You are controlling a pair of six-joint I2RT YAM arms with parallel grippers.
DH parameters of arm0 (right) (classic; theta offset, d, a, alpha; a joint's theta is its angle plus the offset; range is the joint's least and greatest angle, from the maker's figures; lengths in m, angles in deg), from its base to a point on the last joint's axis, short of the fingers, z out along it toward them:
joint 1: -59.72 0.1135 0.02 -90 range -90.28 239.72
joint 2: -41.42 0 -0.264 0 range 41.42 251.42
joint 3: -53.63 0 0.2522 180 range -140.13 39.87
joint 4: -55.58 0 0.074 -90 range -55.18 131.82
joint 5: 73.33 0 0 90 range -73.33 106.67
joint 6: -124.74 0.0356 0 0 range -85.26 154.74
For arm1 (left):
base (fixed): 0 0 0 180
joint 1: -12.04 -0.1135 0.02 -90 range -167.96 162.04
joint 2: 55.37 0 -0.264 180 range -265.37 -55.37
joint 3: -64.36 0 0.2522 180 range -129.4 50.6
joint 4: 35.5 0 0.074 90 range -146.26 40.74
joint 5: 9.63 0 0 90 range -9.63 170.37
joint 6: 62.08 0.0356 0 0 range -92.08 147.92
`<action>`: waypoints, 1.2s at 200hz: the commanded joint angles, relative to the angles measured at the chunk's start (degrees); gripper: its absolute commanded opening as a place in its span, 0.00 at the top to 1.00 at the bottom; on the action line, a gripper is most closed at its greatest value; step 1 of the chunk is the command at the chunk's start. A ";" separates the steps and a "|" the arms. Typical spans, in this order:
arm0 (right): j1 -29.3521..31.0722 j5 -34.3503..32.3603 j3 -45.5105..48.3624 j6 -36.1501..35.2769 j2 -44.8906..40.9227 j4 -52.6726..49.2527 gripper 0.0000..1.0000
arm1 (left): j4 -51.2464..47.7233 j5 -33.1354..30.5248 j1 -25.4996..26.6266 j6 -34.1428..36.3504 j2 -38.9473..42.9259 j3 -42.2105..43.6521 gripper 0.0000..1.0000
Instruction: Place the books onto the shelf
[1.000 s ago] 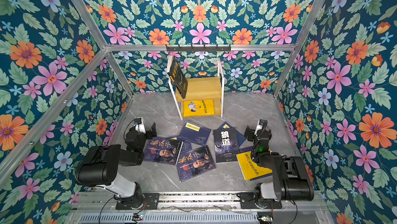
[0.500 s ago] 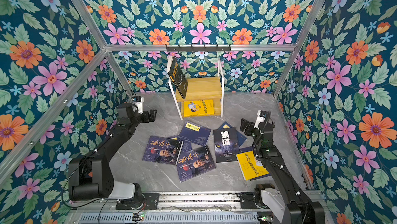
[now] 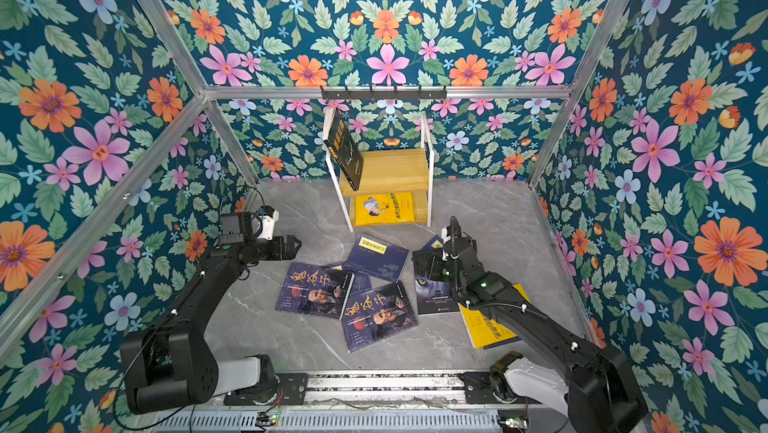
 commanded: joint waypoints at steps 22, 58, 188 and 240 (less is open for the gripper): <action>6.30 4.34 -6.94 9.06 9.85 -0.87 0.08 | -0.57 -1.18 -1.50 1.82 0.15 3.26 0.00; 8.16 12.43 -12.05 13.82 18.73 2.17 0.12 | 0.36 -3.77 -1.53 1.90 -1.24 4.64 0.01; 13.65 24.96 -24.41 22.17 41.40 13.15 0.28 | 0.31 0.86 -1.40 0.09 -11.66 2.59 0.27; 13.74 27.26 -25.98 23.61 44.73 15.18 0.35 | -0.02 2.03 -1.23 -1.59 -14.22 1.72 0.43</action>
